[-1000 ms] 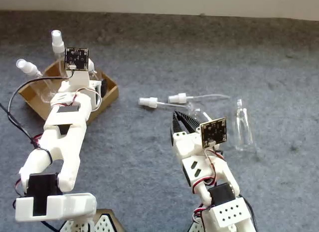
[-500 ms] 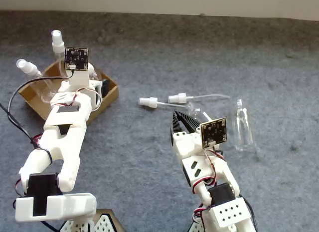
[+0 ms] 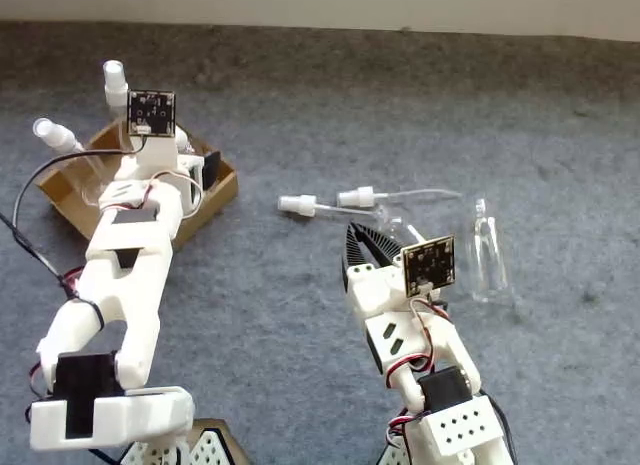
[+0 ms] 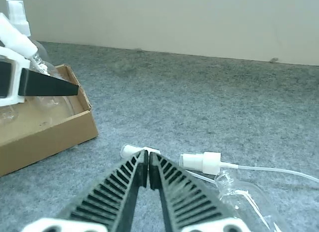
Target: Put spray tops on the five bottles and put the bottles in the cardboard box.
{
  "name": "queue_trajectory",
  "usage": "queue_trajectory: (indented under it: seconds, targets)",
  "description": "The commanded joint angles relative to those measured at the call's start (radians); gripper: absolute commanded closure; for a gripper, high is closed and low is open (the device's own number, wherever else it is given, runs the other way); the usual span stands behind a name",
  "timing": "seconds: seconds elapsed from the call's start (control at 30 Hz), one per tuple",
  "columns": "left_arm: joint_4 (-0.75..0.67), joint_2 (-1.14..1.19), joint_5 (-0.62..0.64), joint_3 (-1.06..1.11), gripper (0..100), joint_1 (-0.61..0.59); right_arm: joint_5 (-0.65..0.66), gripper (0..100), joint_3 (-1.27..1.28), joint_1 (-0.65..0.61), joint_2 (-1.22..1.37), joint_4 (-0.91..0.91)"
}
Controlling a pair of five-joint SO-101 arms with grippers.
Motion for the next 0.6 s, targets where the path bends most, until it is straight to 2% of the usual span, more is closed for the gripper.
queue_trajectory:
  seconds: [0.0, 0.57]
  targets:
    - [0.043, -0.105, -0.009, -0.064, 72, 0.008, 0.000, 99.3, 0.136, 0.012, -0.010, 0.004]
    - [0.049, -0.249, -0.009, -0.064, 72, 0.010, 0.000, 99.3, 0.136, 0.012, -0.008, 0.004]
